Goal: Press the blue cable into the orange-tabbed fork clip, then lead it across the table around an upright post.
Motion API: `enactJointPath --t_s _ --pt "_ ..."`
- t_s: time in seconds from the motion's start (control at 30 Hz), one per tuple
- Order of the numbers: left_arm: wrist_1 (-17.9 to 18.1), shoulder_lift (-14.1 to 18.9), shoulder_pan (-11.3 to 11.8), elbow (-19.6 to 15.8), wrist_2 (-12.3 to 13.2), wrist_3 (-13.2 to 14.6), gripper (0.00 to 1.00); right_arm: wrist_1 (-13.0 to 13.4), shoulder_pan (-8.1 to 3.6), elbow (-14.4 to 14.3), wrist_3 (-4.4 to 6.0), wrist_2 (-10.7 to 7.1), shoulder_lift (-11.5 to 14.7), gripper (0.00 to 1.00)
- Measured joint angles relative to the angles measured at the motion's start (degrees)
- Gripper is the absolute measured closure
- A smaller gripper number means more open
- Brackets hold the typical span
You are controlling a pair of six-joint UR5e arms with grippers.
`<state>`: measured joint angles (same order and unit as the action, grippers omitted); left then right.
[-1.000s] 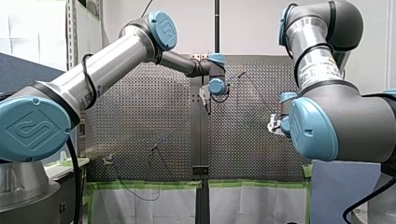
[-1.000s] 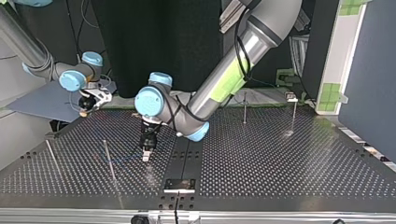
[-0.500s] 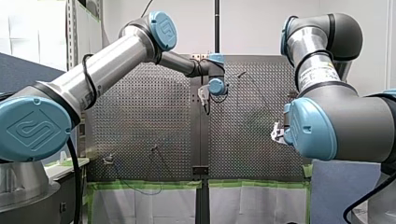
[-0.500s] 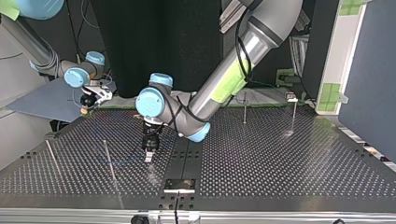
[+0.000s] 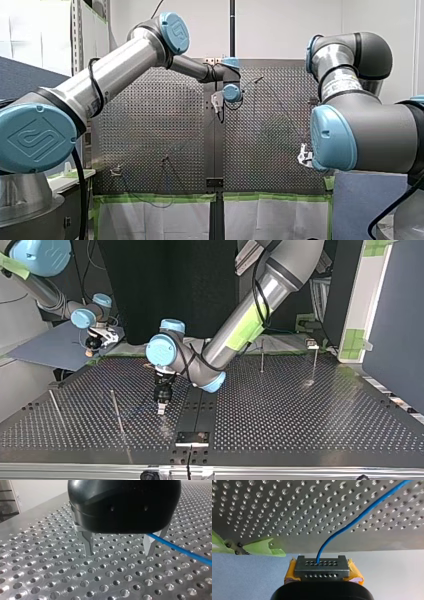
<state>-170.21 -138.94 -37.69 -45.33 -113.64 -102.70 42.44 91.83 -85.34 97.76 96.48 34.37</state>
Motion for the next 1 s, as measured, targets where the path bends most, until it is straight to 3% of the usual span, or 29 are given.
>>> enactJointPath --t_s 0.37,0.7,1.0 --pt "0.01 -0.01 0.04 -0.02 -0.47 0.0 0.0 3.71 -1.41 1.95 0.29 -0.37 -5.41 1.0" --pt "-0.18 0.02 0.07 -0.15 -0.48 -0.04 0.0 3.24 -1.81 4.87 1.1 -0.52 -10.92 1.0" --pt "-0.07 0.0 0.26 -1.49 -0.53 0.01 0.0 2.43 -1.69 6.54 1.09 -0.47 -15.29 1.0"
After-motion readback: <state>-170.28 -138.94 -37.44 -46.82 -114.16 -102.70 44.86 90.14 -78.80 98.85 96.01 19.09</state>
